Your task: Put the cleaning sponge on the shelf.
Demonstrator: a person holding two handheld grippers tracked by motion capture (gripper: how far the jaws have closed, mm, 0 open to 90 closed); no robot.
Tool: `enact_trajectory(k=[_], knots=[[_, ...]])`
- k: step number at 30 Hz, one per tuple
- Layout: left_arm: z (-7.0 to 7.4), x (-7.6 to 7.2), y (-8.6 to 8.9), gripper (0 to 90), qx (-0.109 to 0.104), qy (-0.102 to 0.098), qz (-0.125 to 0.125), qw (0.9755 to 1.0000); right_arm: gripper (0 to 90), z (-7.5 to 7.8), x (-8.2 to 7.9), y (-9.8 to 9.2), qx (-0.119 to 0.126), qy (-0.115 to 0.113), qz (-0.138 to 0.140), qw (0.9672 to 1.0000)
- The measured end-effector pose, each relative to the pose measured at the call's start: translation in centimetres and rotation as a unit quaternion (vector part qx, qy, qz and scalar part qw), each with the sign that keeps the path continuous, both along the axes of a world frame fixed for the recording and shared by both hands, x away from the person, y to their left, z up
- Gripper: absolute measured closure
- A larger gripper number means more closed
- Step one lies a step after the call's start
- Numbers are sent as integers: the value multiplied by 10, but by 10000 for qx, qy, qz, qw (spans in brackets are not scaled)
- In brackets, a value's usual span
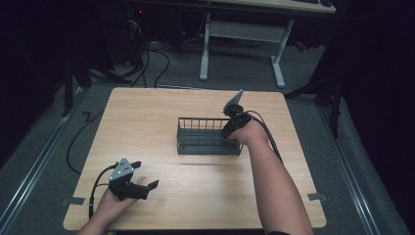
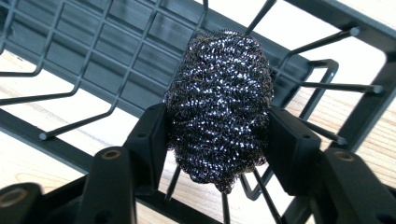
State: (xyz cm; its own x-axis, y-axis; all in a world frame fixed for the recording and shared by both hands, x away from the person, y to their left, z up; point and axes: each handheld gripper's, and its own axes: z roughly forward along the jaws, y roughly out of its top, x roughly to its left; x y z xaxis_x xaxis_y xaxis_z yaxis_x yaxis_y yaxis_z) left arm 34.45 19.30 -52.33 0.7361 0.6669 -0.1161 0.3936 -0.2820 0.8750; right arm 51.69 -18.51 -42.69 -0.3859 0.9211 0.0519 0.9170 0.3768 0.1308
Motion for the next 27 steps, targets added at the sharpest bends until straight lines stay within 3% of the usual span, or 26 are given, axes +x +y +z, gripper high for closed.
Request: enact_trajectory(k=[4, 18, 21, 25, 27], knots=[[0, 1, 0, 1, 5, 4, 0, 10000, 359, 2, -1, 2, 82, -15, 29, 10000], [-1, 0, -1, 3, 55, 13, -31, 10000, 337, 30, -14, -3, 202, -490, -34, 9986], [-1, 0, -2, 3, 81, 16, -44, 10000, 337, 39, -20, -7, 335, -627, -75, 9974], [-1, 0, -2, 3, 91, 23, -54, 9999, 336, 44, -28, -9, 333, -708, -36, 9969], [-2, 0, -3, 4, 100, 21, -67, 9999, 335, 47, -40, -14, 379, -812, -30, 9960]])
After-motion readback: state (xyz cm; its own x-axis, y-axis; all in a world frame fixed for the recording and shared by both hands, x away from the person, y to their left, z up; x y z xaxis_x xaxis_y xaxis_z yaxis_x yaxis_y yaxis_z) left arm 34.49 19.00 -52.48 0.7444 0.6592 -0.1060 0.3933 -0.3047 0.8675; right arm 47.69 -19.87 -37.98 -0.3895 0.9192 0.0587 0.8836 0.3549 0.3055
